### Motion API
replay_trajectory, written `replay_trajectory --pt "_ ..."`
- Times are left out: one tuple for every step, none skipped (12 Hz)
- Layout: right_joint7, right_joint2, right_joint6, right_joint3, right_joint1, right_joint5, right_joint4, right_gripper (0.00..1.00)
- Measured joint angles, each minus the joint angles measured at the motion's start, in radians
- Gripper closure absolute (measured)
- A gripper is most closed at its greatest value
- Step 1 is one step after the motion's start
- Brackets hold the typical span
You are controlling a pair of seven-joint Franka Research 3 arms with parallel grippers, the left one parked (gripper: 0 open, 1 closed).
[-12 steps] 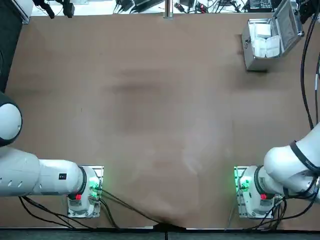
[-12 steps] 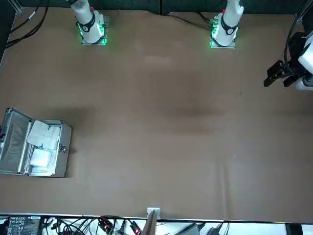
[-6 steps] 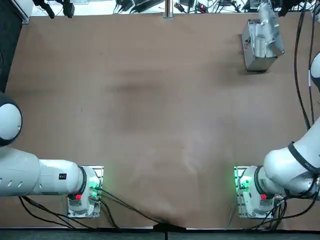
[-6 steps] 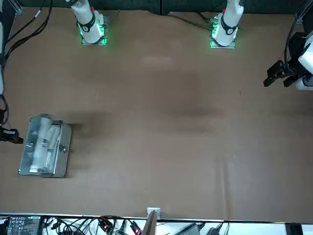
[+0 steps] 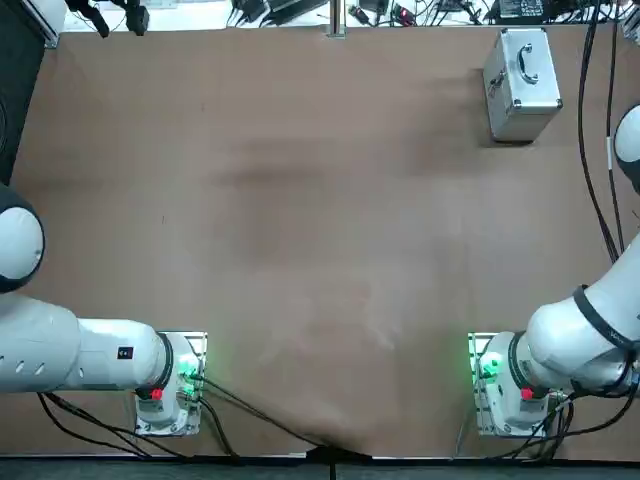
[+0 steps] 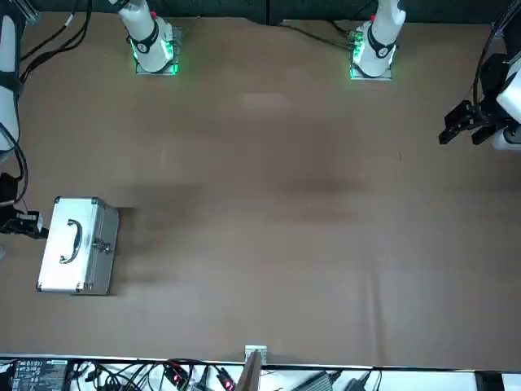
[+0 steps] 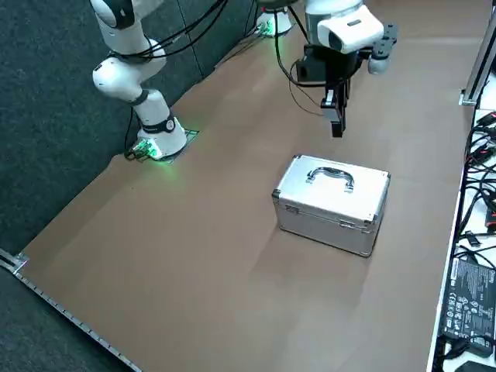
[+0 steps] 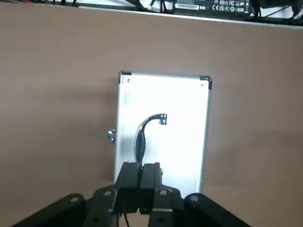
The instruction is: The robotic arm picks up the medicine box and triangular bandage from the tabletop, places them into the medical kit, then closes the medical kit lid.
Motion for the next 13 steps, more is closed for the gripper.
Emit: replay_trajectory --pt "0.000 -0.017 -0.030 0.000 -0.001 0.002 0.000 0.97" --pt "0.000 -0.027 -0.049 0.000 -0.001 0.006 0.001 0.97" --pt "0.000 -0.038 -0.070 0.000 0.000 0.019 0.001 0.92" --pt "0.000 -0.051 -0.094 0.000 0.002 0.038 0.002 0.83" --pt "0.000 -0.066 -0.117 0.000 0.003 0.061 0.003 0.82" --pt "0.000 -0.081 -0.137 0.000 0.006 0.079 0.003 0.79" --pt "0.000 -0.098 -0.154 0.000 0.011 0.091 0.003 0.69" --pt "0.001 -0.114 -0.179 0.000 0.018 0.096 0.003 0.58" --pt "0.004 -0.129 -0.218 0.000 0.024 0.099 0.003 0.47" --pt "0.008 -0.143 -0.261 0.000 0.028 0.100 0.003 0.36" --pt "0.011 -0.153 -0.302 0.000 0.030 0.102 0.003 0.24" --pt "0.012 -0.163 -0.333 0.000 0.030 0.103 0.003 0.12" --pt "0.012 -0.172 -0.356 0.000 0.030 0.104 0.003 0.01"
